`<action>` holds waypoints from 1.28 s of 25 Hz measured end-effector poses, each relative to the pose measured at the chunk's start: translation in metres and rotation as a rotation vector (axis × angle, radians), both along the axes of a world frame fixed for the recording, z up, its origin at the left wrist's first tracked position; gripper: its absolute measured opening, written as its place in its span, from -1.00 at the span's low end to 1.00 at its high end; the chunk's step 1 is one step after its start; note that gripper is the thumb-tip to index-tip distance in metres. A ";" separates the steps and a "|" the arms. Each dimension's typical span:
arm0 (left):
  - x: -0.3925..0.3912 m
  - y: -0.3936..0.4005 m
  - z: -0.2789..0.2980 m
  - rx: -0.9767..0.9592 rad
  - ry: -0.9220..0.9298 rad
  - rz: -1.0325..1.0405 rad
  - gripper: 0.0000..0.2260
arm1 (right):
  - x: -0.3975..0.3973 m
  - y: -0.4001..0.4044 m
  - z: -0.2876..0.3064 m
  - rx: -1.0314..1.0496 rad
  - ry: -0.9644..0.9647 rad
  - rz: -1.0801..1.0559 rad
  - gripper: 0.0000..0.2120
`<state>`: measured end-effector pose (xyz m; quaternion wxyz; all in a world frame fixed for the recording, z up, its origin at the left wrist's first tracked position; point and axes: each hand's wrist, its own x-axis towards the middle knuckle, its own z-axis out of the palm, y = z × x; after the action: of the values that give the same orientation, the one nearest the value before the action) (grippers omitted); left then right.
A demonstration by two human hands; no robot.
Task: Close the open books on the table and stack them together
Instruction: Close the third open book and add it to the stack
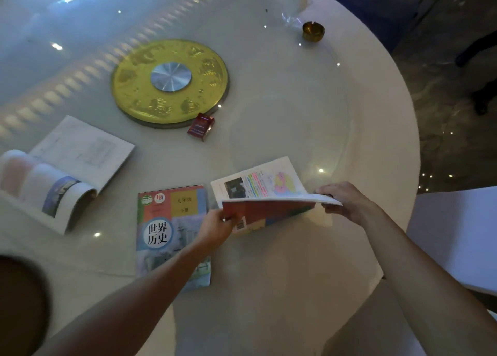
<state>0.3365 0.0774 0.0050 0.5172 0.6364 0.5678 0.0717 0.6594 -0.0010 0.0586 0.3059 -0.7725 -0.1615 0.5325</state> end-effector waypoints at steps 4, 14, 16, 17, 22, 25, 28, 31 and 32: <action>-0.019 0.000 0.003 -0.026 0.020 0.111 -0.83 | -0.030 -0.008 0.001 -0.028 0.100 -0.104 -0.73; -0.005 0.002 -0.003 -0.043 0.182 0.078 -0.61 | -0.056 0.005 -0.043 -0.031 -0.083 -0.040 -0.74; -0.002 0.000 -0.010 -0.028 0.244 0.038 -0.40 | -0.053 0.005 -0.049 -0.031 -0.207 0.038 -0.79; -0.001 -0.002 -0.012 -0.018 0.266 0.031 -0.28 | -0.052 0.004 -0.053 -0.049 -0.296 0.056 -0.82; 0.014 -0.015 -0.009 0.335 0.347 -0.222 -0.30 | -0.055 -0.012 -0.065 -0.218 -0.452 0.068 -0.73; 0.027 -0.021 -0.009 0.234 0.275 -0.352 -0.33 | -0.061 -0.023 -0.072 -0.210 -0.266 0.019 -0.74; 0.039 -0.028 -0.006 0.206 0.270 -0.479 -0.32 | -0.065 -0.029 -0.068 -0.143 -0.091 -0.041 -0.77; 0.040 -0.032 0.001 0.230 0.276 -0.540 -0.36 | -0.066 -0.029 -0.046 -0.005 0.080 -0.130 -0.89; 0.040 -0.032 0.004 0.248 0.265 -0.535 -0.41 | -0.066 -0.026 -0.036 0.051 0.153 -0.167 -0.93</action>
<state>0.3761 0.0453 0.0090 0.3575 0.8251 0.4298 -0.0817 0.5929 -0.0274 0.0227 0.3801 -0.7325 -0.0860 0.5582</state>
